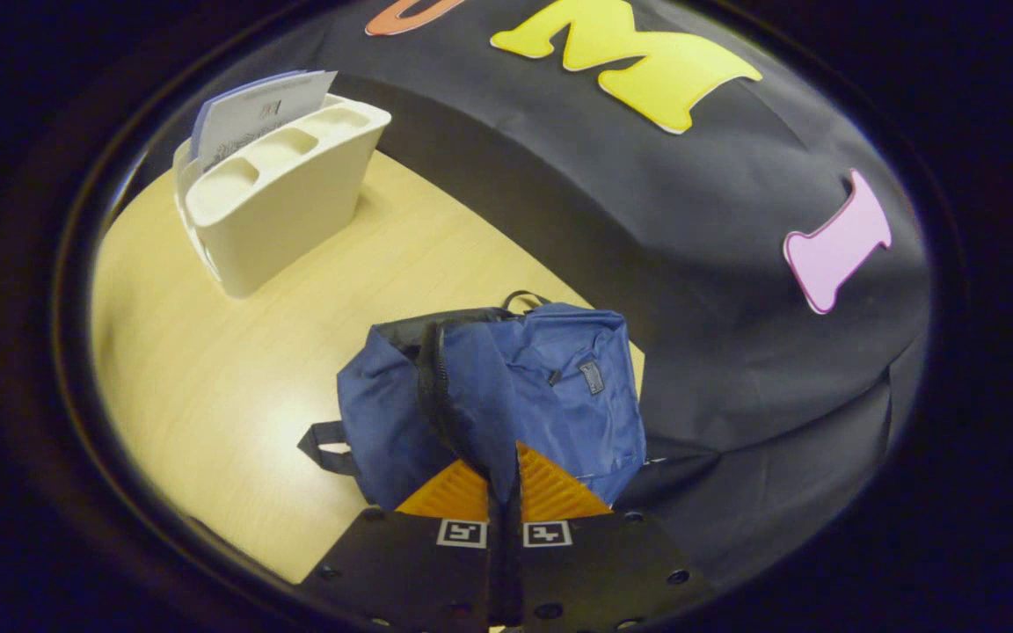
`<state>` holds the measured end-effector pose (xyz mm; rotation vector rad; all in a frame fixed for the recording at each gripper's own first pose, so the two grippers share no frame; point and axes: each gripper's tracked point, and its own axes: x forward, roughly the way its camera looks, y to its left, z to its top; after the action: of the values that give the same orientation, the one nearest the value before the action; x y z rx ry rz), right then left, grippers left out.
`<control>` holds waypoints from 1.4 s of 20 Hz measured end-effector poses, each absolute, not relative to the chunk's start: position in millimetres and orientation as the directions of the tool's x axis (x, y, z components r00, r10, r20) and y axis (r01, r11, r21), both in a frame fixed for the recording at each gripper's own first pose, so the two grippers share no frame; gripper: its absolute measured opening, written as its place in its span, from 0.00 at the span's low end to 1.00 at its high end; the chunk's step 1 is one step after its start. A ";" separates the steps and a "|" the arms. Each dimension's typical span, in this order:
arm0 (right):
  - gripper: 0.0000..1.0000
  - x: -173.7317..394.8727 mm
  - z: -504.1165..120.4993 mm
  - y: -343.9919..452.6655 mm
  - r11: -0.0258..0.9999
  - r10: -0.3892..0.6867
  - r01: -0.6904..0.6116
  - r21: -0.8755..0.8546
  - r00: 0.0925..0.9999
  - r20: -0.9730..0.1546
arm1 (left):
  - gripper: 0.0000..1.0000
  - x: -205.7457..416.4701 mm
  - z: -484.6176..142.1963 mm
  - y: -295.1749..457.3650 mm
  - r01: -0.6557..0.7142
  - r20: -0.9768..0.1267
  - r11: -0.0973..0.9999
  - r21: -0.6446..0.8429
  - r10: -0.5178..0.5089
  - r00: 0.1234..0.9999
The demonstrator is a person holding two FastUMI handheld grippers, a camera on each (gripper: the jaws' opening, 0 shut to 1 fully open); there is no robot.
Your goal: Open the schoolbag, grab two books from the bookshelf and put them into the schoolbag.
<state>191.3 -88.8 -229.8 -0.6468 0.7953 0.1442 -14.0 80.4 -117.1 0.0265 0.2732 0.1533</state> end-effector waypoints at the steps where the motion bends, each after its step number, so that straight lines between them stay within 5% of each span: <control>1: 0.00 200.5 -217.2 -98.3 0.810 -0.118 -0.329 -0.486 0.720 -0.684 | 0.99 -11.0 -109.6 82.8 -0.167 -0.256 0.985 0.037 0.171 0.951; 15: 0.00 265.3 -131.0 -144.6 0.821 0.085 -0.457 -0.344 0.692 -0.716 | 0.99 43.2 -48.3 97.2 -0.318 -0.289 0.937 -0.142 0.268 0.919; 24: 0.00 278.9 -95.7 -130.4 0.819 0.176 -0.506 -0.269 0.669 -0.722 | 0.97 113.2 -28.5 84.5 -0.156 -0.276 0.986 -0.067 0.132 0.952; 28: 0.00 277.4 -103.4 -127.8 0.828 0.214 -0.519 -0.213 0.643 -0.736 | 0.97 164.3 -69.1 84.5 -0.098 -0.399 0.995 0.016 0.097 0.912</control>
<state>277.4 -127.8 -103.4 -0.4316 0.7666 0.4322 164.3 84.5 -69.1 -0.0040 0.4107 0.1003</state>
